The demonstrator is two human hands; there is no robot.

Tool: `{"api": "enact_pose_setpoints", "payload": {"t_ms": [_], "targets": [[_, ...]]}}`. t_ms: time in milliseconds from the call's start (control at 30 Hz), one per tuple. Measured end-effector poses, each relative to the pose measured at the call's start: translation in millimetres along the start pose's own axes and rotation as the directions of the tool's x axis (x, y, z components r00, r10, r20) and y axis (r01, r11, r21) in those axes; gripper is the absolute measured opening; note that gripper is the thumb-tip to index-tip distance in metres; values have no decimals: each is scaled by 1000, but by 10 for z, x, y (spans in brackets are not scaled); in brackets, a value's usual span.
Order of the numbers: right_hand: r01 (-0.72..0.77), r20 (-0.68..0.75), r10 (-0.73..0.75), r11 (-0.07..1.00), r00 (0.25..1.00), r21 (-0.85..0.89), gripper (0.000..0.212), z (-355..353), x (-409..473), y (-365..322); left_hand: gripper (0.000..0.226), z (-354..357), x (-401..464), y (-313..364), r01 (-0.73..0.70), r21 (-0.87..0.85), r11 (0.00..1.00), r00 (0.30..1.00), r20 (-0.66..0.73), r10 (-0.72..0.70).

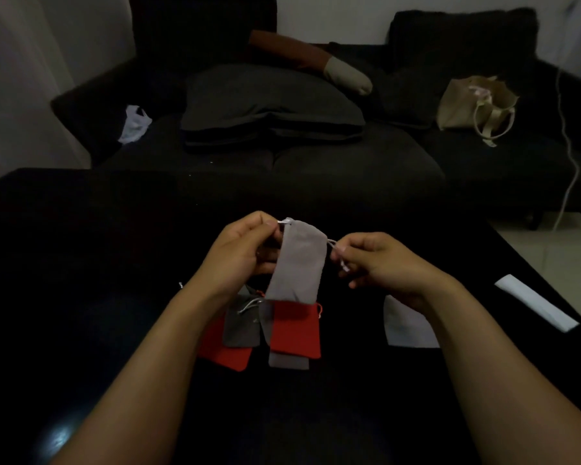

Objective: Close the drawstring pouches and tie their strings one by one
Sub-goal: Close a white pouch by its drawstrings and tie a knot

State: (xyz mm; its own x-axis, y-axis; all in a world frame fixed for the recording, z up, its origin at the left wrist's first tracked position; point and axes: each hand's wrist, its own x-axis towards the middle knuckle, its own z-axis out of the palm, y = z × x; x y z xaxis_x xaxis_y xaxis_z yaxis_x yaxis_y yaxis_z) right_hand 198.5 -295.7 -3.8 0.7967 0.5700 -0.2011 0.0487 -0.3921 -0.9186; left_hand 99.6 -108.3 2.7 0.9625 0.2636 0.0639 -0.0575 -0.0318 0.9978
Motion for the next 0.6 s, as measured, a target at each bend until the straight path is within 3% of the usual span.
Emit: {"api": "enact_pose_setpoints", "payload": {"t_ms": [133,400,500,600], "targets": [[-24,-10,26,979,1000,202,26,-54,-29,-18,29,-48,50,-59,-27,40,999,994,-103,31],[56,-125,-7,917,992,395,30,-97,3,-12,37,-128,88,-123,-13,8,1000,957,-288,15],[81,-142,3,809,990,582,33,-97,22,-24,42,-117,125,-97,22,-244,970,948,-302,-98],[59,-45,-38,577,998,814,39,-87,13,-62,47,-83,112,-28,39,-593,804,979,-138,-149]]}}
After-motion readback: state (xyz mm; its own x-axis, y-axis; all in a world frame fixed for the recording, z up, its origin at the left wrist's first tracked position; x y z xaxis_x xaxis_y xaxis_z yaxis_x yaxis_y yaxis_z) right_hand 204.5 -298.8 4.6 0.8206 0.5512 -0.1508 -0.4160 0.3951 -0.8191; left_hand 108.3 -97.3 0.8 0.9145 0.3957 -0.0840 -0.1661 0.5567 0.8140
